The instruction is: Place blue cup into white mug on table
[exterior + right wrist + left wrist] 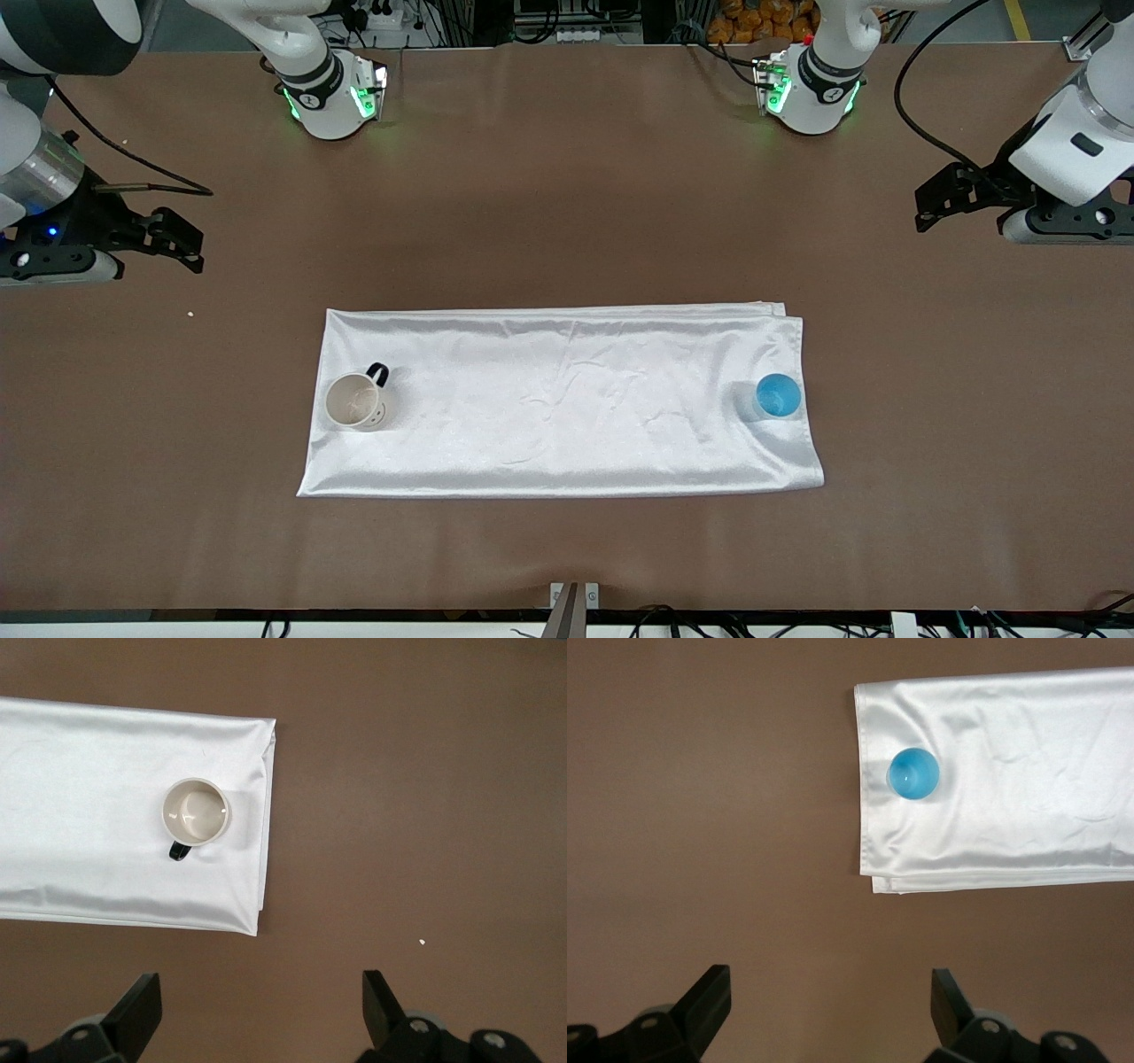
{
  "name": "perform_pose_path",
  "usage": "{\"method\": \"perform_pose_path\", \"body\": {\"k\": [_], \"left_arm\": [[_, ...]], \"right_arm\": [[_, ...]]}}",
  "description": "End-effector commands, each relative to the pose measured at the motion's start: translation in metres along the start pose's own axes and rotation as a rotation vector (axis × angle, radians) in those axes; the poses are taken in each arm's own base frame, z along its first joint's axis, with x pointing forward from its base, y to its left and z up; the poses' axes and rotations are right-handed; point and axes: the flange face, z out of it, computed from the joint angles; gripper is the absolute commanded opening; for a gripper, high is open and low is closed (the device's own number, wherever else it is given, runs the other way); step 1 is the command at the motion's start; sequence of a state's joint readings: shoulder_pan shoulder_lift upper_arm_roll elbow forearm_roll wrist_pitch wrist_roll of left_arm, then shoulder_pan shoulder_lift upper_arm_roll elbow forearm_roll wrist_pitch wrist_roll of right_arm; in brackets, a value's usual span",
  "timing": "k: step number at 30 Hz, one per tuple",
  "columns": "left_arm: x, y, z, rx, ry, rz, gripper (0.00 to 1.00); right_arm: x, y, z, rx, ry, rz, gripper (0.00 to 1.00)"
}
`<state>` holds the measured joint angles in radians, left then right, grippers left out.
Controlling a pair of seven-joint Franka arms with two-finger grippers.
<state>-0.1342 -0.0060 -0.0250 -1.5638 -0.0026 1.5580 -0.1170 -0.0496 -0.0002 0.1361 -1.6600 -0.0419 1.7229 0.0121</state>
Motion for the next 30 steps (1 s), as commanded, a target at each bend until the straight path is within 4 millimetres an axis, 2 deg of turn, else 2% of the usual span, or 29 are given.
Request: {"method": "perform_pose_path", "body": {"k": [1,7,18,23,26,30], "left_arm": [[0.003,0.001,-0.004,0.025,0.014,-0.004,1.00],[0.003,0.000,-0.004,0.027,0.014,0.002,1.00],[0.010,0.001,0.007,0.052,-0.003,0.019,1.00],[0.009,0.009,0.008,0.055,-0.004,0.033,1.00],[0.009,0.011,0.008,0.055,-0.004,0.034,1.00],[0.010,0.011,0.008,0.056,-0.004,0.025,1.00]], "right_arm": [[0.003,0.002,-0.010,-0.012,0.005,0.011,1.00],[0.005,0.025,-0.019,0.005,0.023,0.111,1.00],[0.004,0.025,-0.016,0.007,-0.011,0.117,1.00],[0.011,0.019,0.010,0.014,-0.057,0.101,1.00],[0.017,0.009,0.039,0.028,-0.106,0.086,1.00],[0.026,-0.008,0.091,0.068,-0.155,0.077,1.00]]}}
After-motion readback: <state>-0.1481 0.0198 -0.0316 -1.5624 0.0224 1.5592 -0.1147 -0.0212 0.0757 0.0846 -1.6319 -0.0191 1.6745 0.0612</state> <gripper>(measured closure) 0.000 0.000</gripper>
